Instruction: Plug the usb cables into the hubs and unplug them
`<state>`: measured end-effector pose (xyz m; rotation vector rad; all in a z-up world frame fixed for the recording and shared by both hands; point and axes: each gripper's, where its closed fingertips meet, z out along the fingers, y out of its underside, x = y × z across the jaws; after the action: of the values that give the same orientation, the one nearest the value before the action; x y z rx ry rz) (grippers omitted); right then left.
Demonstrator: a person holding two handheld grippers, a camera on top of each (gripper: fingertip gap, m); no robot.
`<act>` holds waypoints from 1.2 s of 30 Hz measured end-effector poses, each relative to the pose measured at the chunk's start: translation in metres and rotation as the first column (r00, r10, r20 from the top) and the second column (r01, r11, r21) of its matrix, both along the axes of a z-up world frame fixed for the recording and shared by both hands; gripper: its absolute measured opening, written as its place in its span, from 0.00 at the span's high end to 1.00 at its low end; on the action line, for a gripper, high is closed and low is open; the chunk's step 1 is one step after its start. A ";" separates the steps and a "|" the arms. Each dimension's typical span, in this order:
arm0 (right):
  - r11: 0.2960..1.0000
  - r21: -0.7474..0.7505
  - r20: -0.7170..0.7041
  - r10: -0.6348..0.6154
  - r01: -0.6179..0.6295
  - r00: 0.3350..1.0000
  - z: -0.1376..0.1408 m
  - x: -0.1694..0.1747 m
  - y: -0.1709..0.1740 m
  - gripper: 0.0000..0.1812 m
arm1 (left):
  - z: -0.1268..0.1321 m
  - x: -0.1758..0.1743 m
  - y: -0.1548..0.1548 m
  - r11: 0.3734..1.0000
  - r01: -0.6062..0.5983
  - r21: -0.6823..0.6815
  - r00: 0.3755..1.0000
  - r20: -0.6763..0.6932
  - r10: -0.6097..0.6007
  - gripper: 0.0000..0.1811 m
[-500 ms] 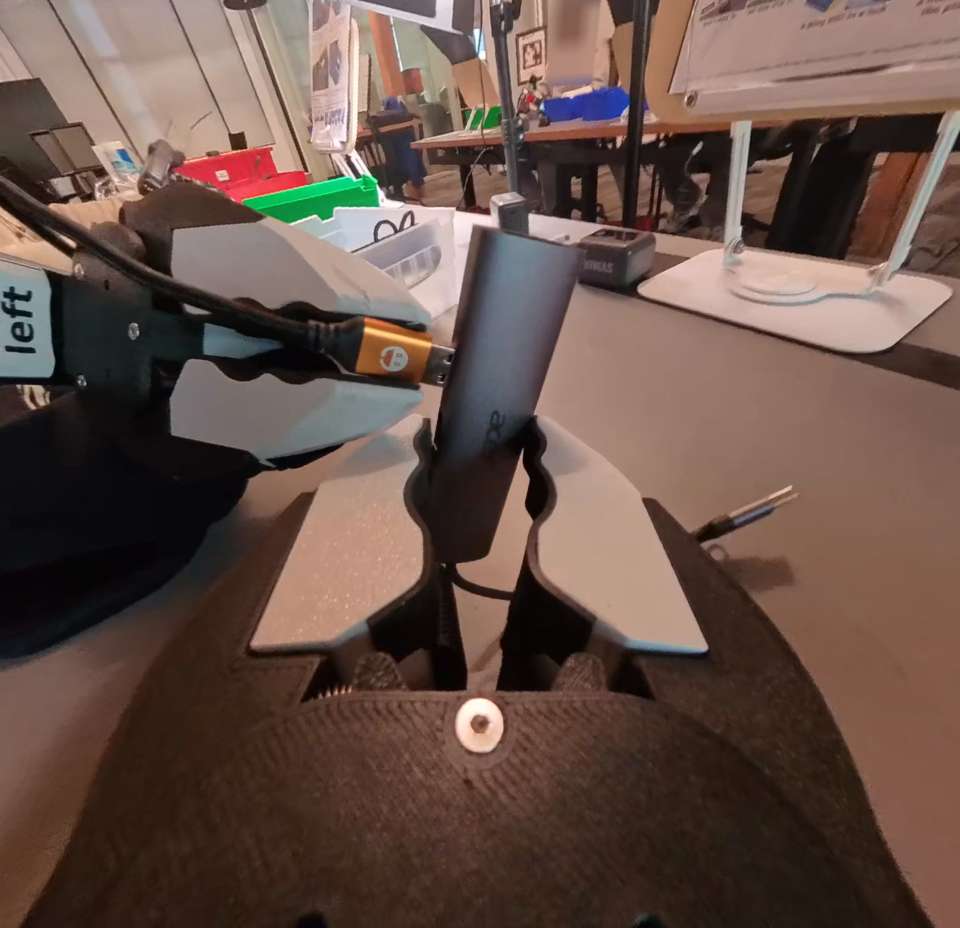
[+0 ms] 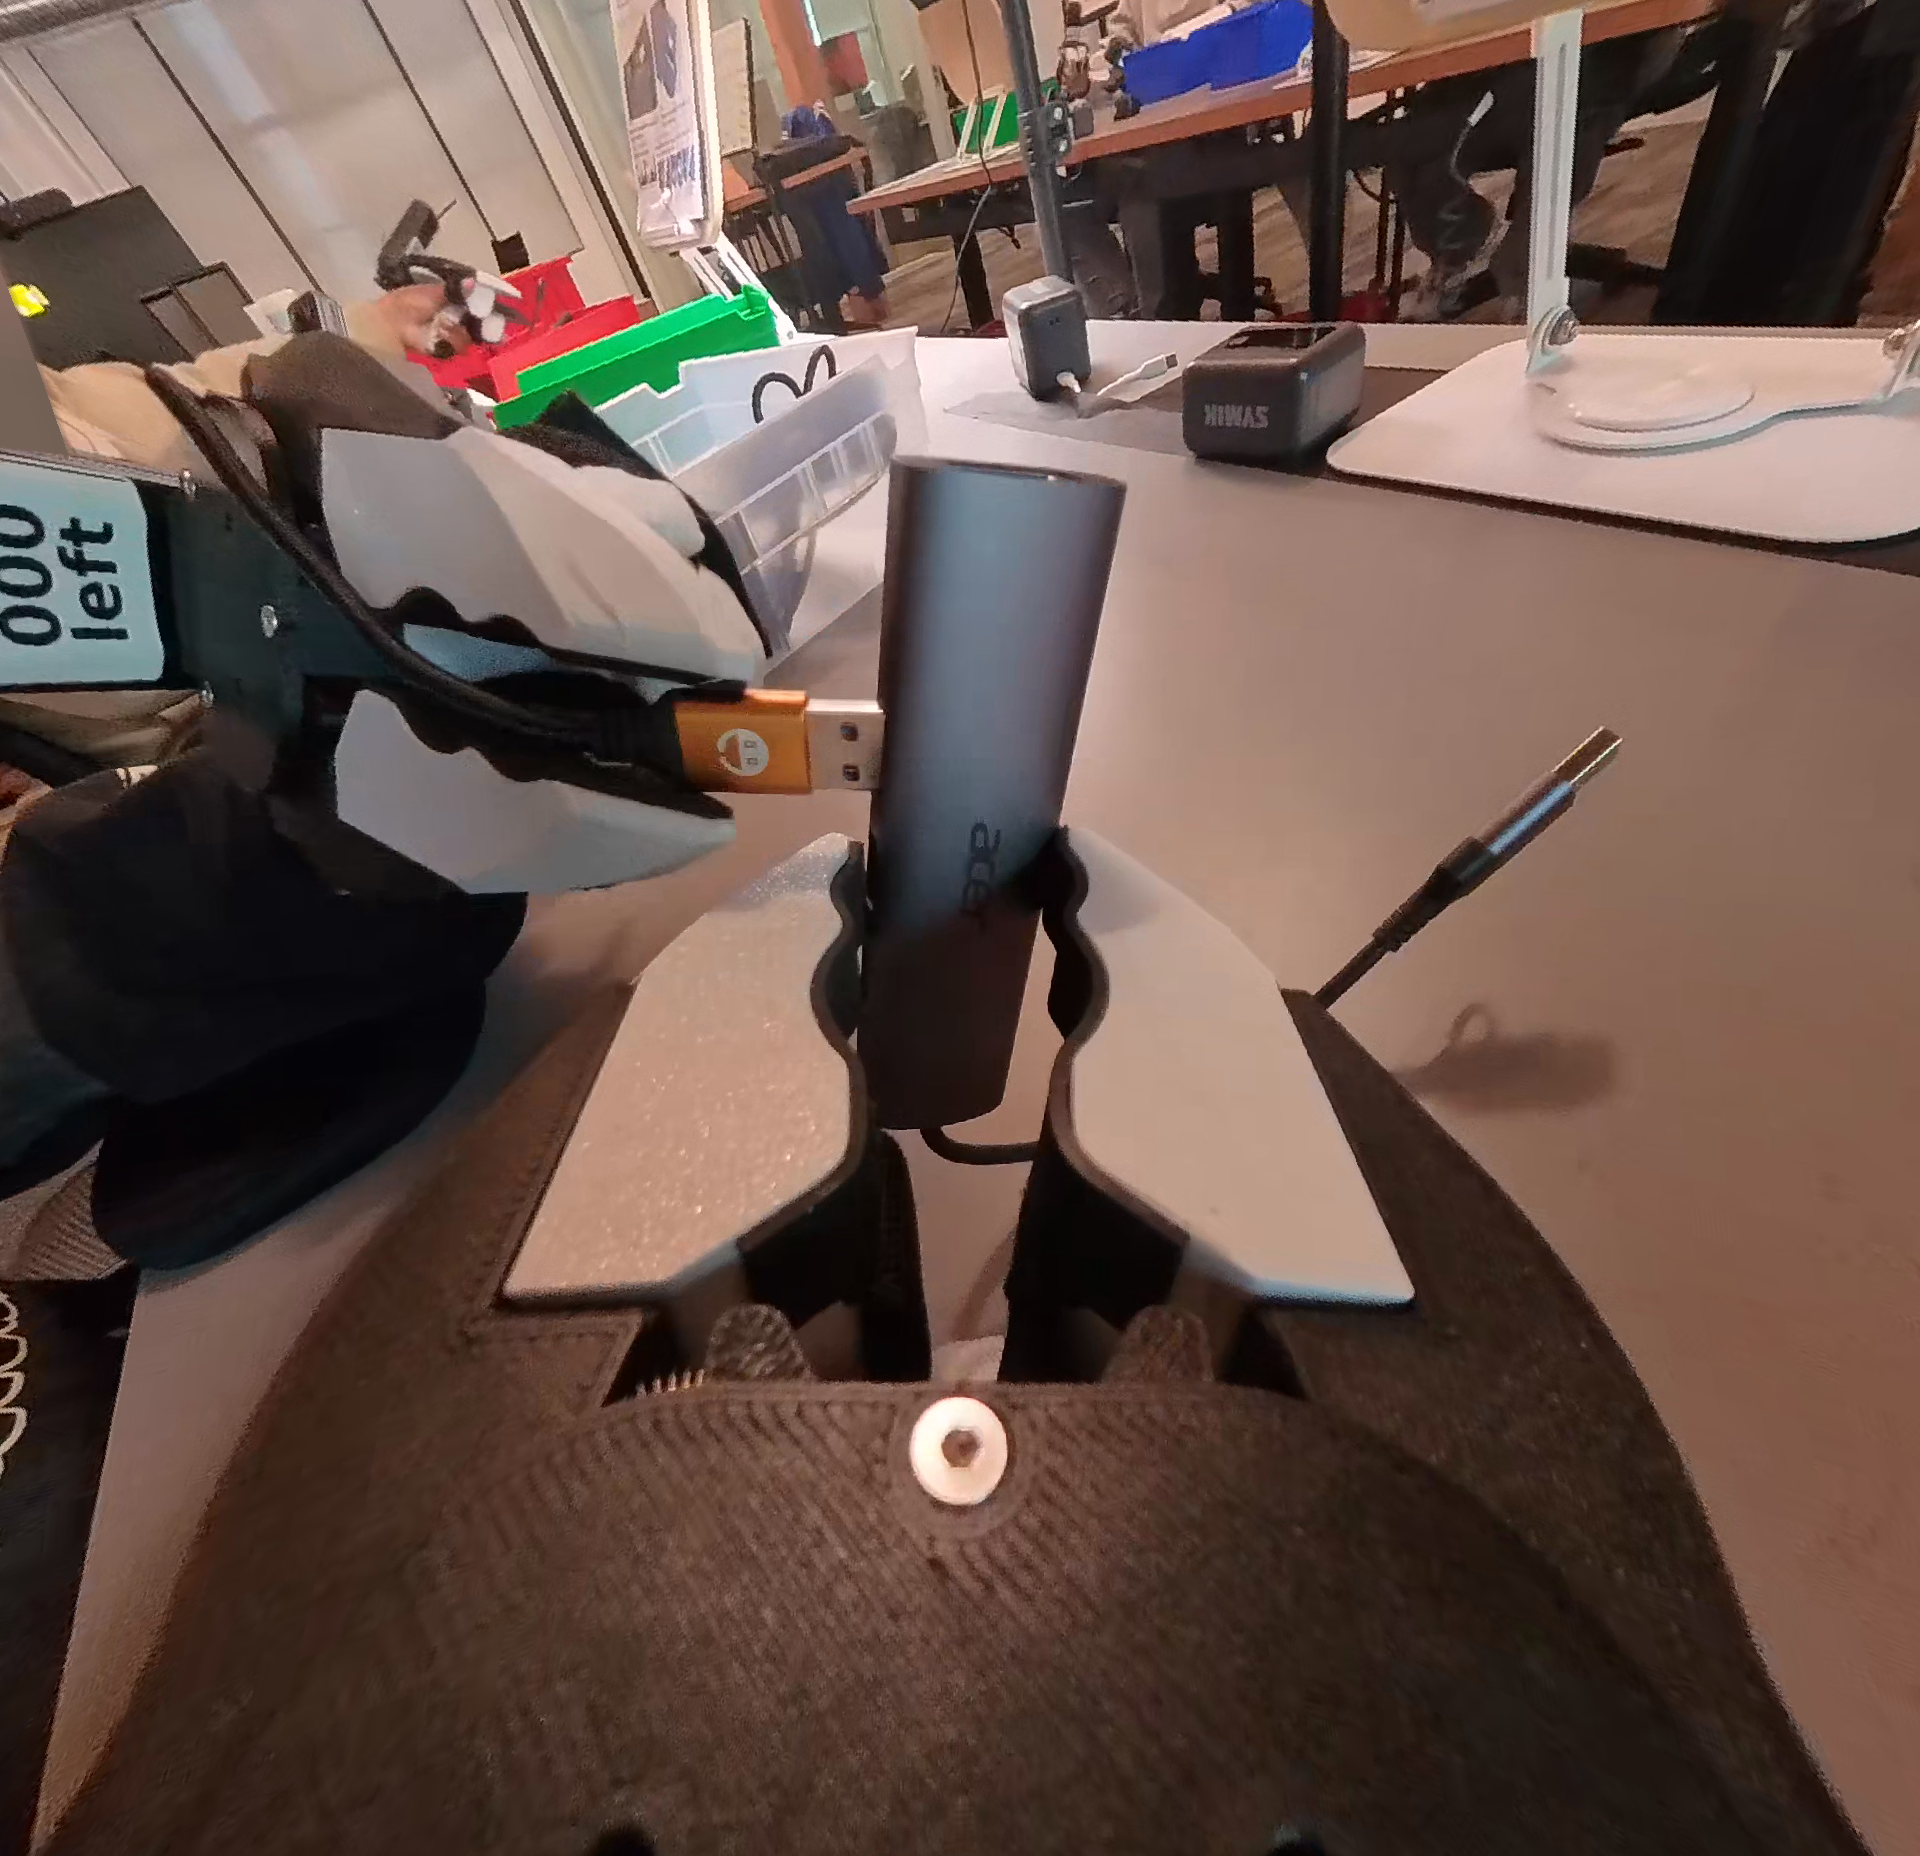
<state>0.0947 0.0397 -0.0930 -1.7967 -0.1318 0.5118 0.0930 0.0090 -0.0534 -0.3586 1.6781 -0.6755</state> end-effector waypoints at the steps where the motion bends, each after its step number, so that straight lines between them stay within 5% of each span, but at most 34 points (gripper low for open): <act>1: 1.000 -0.005 -0.002 -0.002 0.002 1.000 -0.001 0.000 0.000 0.82 | 0.000 0.000 0.000 1.000 -0.004 -0.001 1.000 0.002 0.004 0.92; 4: 1.000 -0.012 -0.004 -0.017 0.017 1.000 -0.001 0.003 0.000 0.82 | -0.001 0.002 0.003 0.999 -0.040 0.003 0.999 0.006 0.040 0.92; 11: 0.983 0.019 0.245 -0.181 0.182 0.952 -0.001 0.020 0.001 0.82 | -0.002 0.010 0.007 0.985 -0.167 -0.043 0.985 -0.045 0.165 0.92; 16: 0.942 0.050 0.459 -0.317 0.332 0.830 -0.002 0.036 0.001 0.81 | -0.005 0.016 0.010 0.961 -0.275 -0.032 0.961 -0.002 0.275 0.92; 21: 0.929 0.094 0.452 -0.359 0.357 0.817 0.004 0.041 -0.001 0.82 | -0.001 0.020 0.015 0.933 -0.343 -0.109 0.939 -0.004 0.345 0.92; 25: 0.943 0.099 0.390 -0.330 0.317 0.860 0.006 0.035 0.000 0.82 | -0.003 0.017 0.024 0.936 -0.292 -0.197 0.955 -0.016 0.295 0.92; 29: 0.951 0.097 0.285 -0.310 0.295 0.907 0.008 0.028 0.002 0.82 | 0.000 0.018 0.022 0.939 -0.328 -0.100 0.939 0.068 0.336 0.92; 36: 0.953 0.132 0.308 -0.300 0.272 0.903 0.012 0.028 0.003 0.81 | 0.000 0.017 0.025 0.934 -0.268 -0.238 0.960 0.012 0.278 0.92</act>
<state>0.1227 0.0424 -0.0808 -1.7651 -0.1116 -0.0051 0.1097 0.0344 -0.0535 -0.7262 1.4717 -0.6677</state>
